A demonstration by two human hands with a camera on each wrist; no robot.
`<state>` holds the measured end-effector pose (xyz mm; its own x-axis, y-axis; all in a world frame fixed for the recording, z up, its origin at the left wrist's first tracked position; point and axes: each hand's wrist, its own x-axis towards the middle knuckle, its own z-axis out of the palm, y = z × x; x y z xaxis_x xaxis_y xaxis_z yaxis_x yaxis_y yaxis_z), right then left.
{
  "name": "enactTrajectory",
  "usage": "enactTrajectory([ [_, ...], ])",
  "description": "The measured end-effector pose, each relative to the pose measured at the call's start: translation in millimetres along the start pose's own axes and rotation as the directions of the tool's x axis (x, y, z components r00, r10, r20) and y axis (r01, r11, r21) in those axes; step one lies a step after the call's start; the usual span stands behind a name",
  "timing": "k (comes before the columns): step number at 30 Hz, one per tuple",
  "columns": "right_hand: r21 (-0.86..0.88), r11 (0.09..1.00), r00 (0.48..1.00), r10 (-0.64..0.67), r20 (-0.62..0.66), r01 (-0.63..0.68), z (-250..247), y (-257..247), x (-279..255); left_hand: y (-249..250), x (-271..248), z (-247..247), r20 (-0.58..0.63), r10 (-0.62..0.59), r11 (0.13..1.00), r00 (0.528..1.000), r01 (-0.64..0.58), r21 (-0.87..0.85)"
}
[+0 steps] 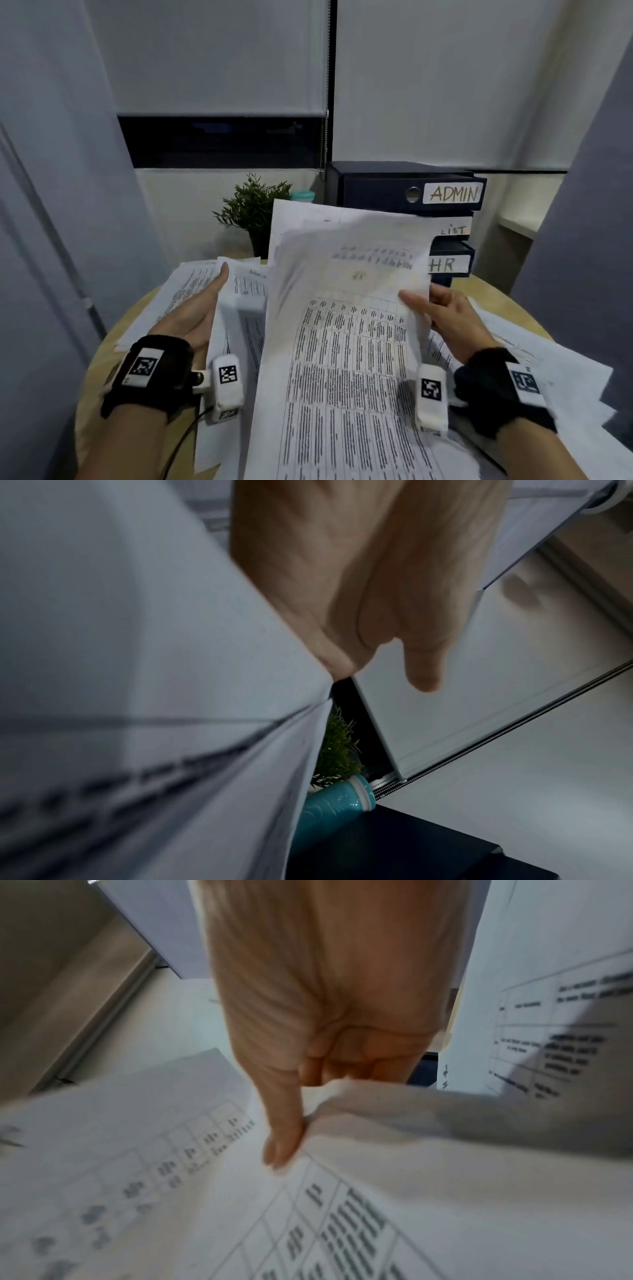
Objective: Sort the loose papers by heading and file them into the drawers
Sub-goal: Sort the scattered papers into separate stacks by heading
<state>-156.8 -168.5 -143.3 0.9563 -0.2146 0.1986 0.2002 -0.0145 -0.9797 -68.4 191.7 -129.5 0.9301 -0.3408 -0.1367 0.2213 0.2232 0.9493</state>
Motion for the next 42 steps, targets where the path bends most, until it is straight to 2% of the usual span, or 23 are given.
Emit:
enactTrajectory([
  [3,0.047,0.998,0.999,-0.031,-0.025,0.032,5.4,-3.0,-0.2,2.6,4.1,-2.3,-0.068,0.074,0.996,0.995,-0.071,0.046],
  [4,0.062,0.997,0.999,-0.035,-0.025,0.037,6.1,-2.9,-0.5,3.2,4.6,-2.5,-0.113,0.154,0.987,0.981,-0.149,0.058],
  [5,0.069,0.997,0.999,-0.045,-0.016,0.046,7.1,-1.6,-0.8,5.7,2.0,1.3,-0.183,0.277,0.96,0.943,-0.262,0.103],
  [6,0.061,0.997,0.999,-0.038,-0.014,0.039,7.6,-1.6,-0.6,8.8,-0.8,5.3,-0.233,0.425,0.903,0.874,-0.392,0.176],
  [8,0.041,0.999,0.999,-0.031,-0.014,0.031,8.2,-3.4,-0.5,16.9,-10.6,15.7,-0.257,0.695,0.71,0.671,-0.585,0.393],
  [9,0.027,0.999,0.999,-0.031,-0.021,0.032,7.3,-1.9,1.5,20.5,-14.8,21.6,-0.24,0.772,0.624,0.588,-0.632,0.459],
  [10,0.011,1.0,0.999,-0.025,-0.022,0.025,7.6,-1.5,1.2,22.6,-17.6,27.3,-0.208,0.82,0.56,0.533,-0.669,0.49],
  [13,-0.006,1.0,1.0,-0.004,-0.016,0.004,6.9,-1.2,1.6,28.2,-26.6,44.6,-0.137,0.879,0.461,0.458,-0.736,0.496],
  [15,-0.036,0.999,1.0,0.0,-0.014,0.0,6.9,-1.4,0.8,31.0,-34.4,57.0,-0.047,0.921,0.352,0.386,-0.778,0.521],
  [16,-0.055,0.998,1.0,0.007,-0.014,-0.007,7.3,-1.3,0.5,31.4,-37.4,62.0,0.004,0.946,0.264,0.324,-0.78,0.568],
  [19,-0.079,0.996,1.0,0.031,0.002,-0.031,6.8,1.9,1.8,33.5,-47.4,86.6,0.138,0.989,-0.068,0.047,-0.683,0.727],
  [20,-0.072,0.996,0.999,0.043,0.011,-0.043,7.6,1.2,0.6,34.5,-45.9,95.3,0.194,0.981,-0.128,0.029,-0.654,0.746],
  [21,-0.059,0.997,0.999,0.045,0.015,-0.044,7.3,1.6,-0.7,35.3,-44.0,105.0,0.283,0.953,-0.157,0.111,-0.618,0.771],
  [22,-0.043,0.998,0.999,0.039,0.019,-0.039,8.6,-0.3,-1.9,34.7,-34.6,108.8,0.379,0.878,-0.184,0.292,-0.526,0.83],
  [23,-0.022,0.999,0.999,0.029,0.023,-0.029,8.8,-1.4,-2.6,32.6,-24.4,110.9,0.425,0.732,-0.231,0.532,-0.393,0.89],
  [24,0.005,1.0,0.999,0.02,0.032,-0.02,9.8,-3.7,-3.5,29.7,-12.9,109.0,0.403,0.545,-0.273,0.735,-0.299,0.914],
  [25,0.03,0.999,0.999,0.014,0.045,-0.016,10.1,-4.9,-3.7,26.9,-4.3,107.5,0.343,0.361,-0.266,0.867,-0.257,0.929],
  [26,0.049,0.999,0.998,0.021,0.055,-0.024,10.9,-6.3,-4.1,26.2,2.4,106.0,0.278,0.236,-0.21,0.931,-0.231,0.95],
  [29,0.06,0.994,0.994,0.085,0.067,-0.089,12.6,-9.7,-3.6,27.8,18.9,100.7,0.209,0.136,-0.042,0.969,-0.205,0.978],
  [33,-0.015,0.965,0.963,0.26,-0.073,-0.262,-25.3,-27.8,-0.9,24.1,35.4,89.4,0.111,-0.005,-0.074,0.994,-0.111,0.991],
  [36,-0.165,0.895,0.887,0.357,-0.292,-0.414,-78.2,-48.0,-4.2,15.1,44.5,82.9,0.06,-0.105,-0.09,0.993,-0.069,0.994],
  [38,-0.308,0.787,0.828,0.414,-0.379,-0.534,-109.1,-44.1,-10.8,12.9,46.0,83.2,0.044,-0.176,-0.062,0.983,-0.056,0.997],
  [42,-0.37,0.665,0.759,0.539,-0.365,-0.649,-130.4,-31.8,-20.8,13.1,44.0,86.5,0.085,-0.263,-0.089,0.961,-0.112,0.99],
])
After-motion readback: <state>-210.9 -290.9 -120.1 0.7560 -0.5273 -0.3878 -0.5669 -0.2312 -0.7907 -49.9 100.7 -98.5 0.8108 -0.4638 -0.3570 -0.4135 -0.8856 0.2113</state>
